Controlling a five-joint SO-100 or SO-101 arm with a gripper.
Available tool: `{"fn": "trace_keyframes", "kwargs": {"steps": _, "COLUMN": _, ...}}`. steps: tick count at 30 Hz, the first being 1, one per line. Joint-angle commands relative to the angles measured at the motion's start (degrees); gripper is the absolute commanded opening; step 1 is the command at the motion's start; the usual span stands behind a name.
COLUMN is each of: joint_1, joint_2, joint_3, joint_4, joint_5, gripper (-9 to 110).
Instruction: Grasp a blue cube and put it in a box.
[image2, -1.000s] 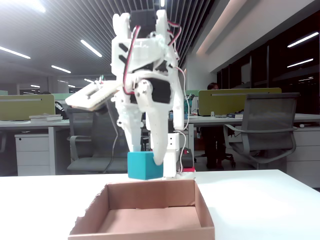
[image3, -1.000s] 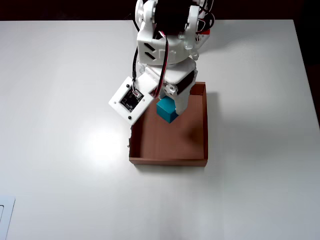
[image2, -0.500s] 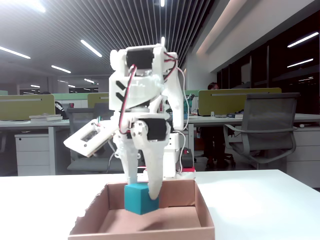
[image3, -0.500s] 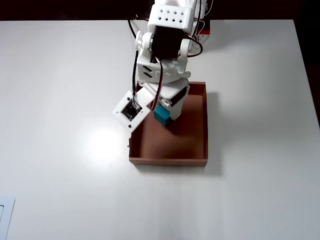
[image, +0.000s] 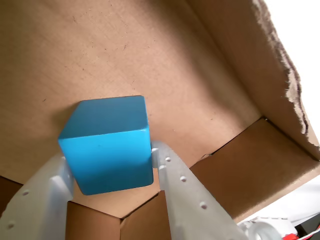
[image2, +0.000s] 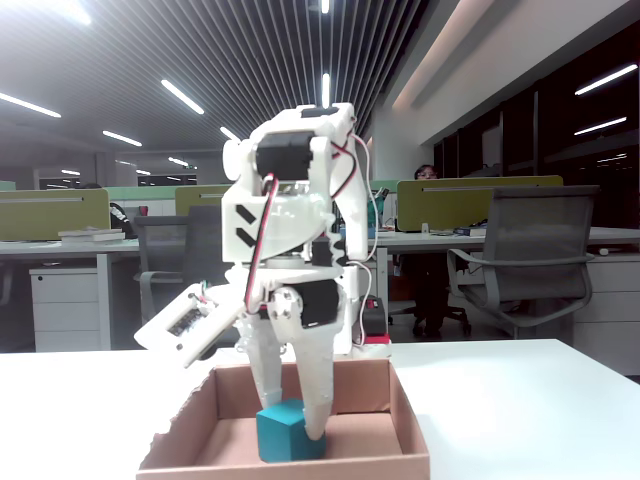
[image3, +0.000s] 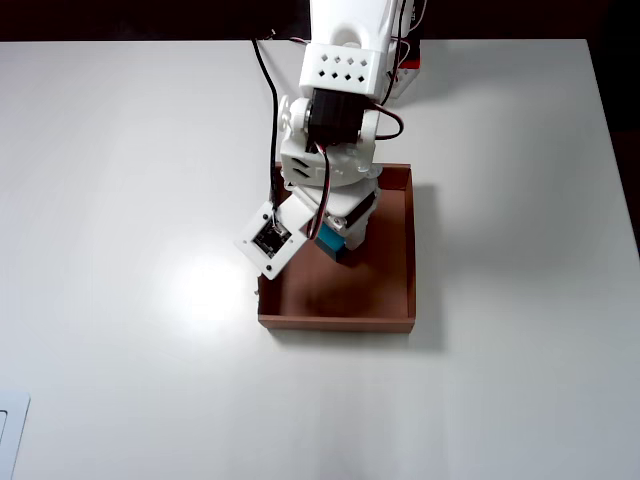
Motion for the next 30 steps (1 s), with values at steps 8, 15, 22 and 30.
{"fn": "trace_keyframes", "kwargs": {"steps": 8, "joint_1": -0.97, "joint_2": 0.44, "joint_3": -0.79, "joint_4": -0.35, "joint_5": -0.18, "gripper": 15}}
{"fn": "trace_keyframes", "kwargs": {"steps": 15, "joint_1": -1.23, "joint_2": 0.35, "joint_3": -1.85, "joint_4": 0.26, "joint_5": 0.09, "gripper": 25}}
{"fn": "trace_keyframes", "kwargs": {"steps": 22, "joint_1": -0.88, "joint_2": 0.18, "joint_3": -2.29, "joint_4": 0.62, "joint_5": 0.09, "gripper": 32}}
{"fn": "trace_keyframes", "kwargs": {"steps": 30, "joint_1": -0.97, "joint_2": 1.67, "joint_3": -2.37, "joint_4": 1.58, "joint_5": 0.09, "gripper": 34}}
